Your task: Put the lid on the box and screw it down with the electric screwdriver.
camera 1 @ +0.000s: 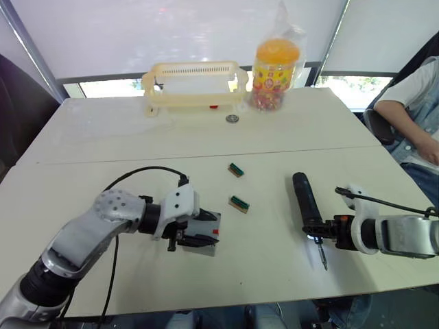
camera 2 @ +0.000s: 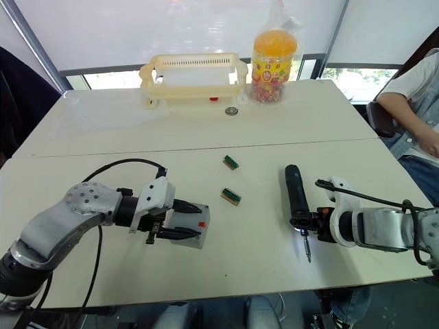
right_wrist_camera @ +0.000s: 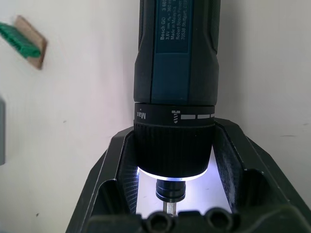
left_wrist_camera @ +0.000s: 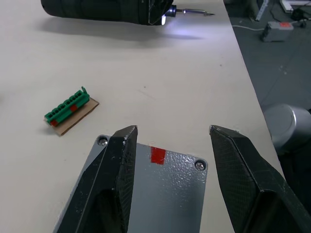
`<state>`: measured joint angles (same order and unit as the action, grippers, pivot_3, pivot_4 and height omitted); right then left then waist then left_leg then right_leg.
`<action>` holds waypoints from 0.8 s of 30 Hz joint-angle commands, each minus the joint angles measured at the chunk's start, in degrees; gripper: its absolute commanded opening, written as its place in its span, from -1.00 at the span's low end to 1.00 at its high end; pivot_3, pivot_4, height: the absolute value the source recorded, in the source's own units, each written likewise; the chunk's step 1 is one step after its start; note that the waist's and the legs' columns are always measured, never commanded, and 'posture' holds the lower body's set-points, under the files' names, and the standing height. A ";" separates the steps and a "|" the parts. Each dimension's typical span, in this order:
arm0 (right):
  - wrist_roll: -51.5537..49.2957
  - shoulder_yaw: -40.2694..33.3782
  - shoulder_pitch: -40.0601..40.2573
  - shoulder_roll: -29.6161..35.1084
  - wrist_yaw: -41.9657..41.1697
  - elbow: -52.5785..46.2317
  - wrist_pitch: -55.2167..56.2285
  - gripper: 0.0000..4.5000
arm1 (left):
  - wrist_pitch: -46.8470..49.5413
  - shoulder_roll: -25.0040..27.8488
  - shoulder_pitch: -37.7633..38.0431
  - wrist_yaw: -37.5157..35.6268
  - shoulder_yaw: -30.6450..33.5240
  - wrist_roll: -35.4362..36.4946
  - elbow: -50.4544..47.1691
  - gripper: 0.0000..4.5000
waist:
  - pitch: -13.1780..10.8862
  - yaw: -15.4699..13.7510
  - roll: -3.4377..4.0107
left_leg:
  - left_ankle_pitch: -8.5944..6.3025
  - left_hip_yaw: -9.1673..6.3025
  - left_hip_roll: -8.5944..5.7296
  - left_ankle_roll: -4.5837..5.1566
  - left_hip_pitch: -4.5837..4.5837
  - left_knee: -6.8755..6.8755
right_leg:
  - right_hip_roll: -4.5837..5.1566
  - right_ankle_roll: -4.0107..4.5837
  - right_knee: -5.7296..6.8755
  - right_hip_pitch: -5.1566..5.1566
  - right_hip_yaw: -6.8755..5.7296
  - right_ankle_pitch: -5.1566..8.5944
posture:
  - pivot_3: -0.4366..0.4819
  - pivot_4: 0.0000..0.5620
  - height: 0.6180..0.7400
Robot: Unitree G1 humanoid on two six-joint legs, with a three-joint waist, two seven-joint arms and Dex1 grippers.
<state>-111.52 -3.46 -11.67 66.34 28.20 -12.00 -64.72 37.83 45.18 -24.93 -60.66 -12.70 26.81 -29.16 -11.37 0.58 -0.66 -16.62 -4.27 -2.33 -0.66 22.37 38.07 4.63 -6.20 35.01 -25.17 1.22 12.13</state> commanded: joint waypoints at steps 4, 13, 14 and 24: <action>3.59 0.29 -3.00 0.14 -0.54 -1.05 0.75 0.97 | 0.26 -1.36 -0.67 1.34 2.23 1.04 1.44 0.07 | 0.01 0.03 0.01 | 0.00 0.00 0.01 0.00 -0.04 0.00 | -0.02 0.02 0.05 0.00 0.00 0.00 | -0.05 -0.47 1.00; 29.64 -1.69 -10.16 -1.94 -21.02 -6.67 7.50 0.97 | 9.65 -4.35 -1.31 8.85 13.96 8.51 7.84 0.07 | 0.01 0.29 0.01 | 0.00 0.00 0.00 0.00 -0.03 0.05 | -0.01 -0.02 0.07 -0.02 -0.01 -0.03 | -0.05 -0.47 1.00; 32.49 -2.22 -9.51 -1.92 -26.00 -8.66 9.16 0.97 | 11.02 -4.15 -0.31 9.85 16.03 9.50 8.24 0.07 | 0.01 0.32 0.01 | 0.00 0.00 0.02 0.00 -0.04 0.05 | -0.04 -0.04 0.09 -0.03 -0.02 -0.04 | -0.05 -0.47 1.00; 47.59 -15.75 23.93 -9.53 -58.96 -25.44 23.96 0.97 | 15.70 1.52 28.51 12.06 36.94 12.93 2.69 0.07 | 0.05 -0.26 -0.02 | -0.26 -0.24 -0.02 0.35 -0.04 -0.04 | 0.12 -0.18 0.06 -0.03 -0.05 0.01 | -0.05 -0.47 1.00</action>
<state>-64.29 -15.98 11.57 57.46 -28.00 -35.18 -42.68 53.13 46.69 2.43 -48.86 20.32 37.91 -23.52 -11.31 0.32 -0.68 -16.83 -4.49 -2.37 -0.39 22.38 38.10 4.76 -6.36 34.98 -25.21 1.21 12.15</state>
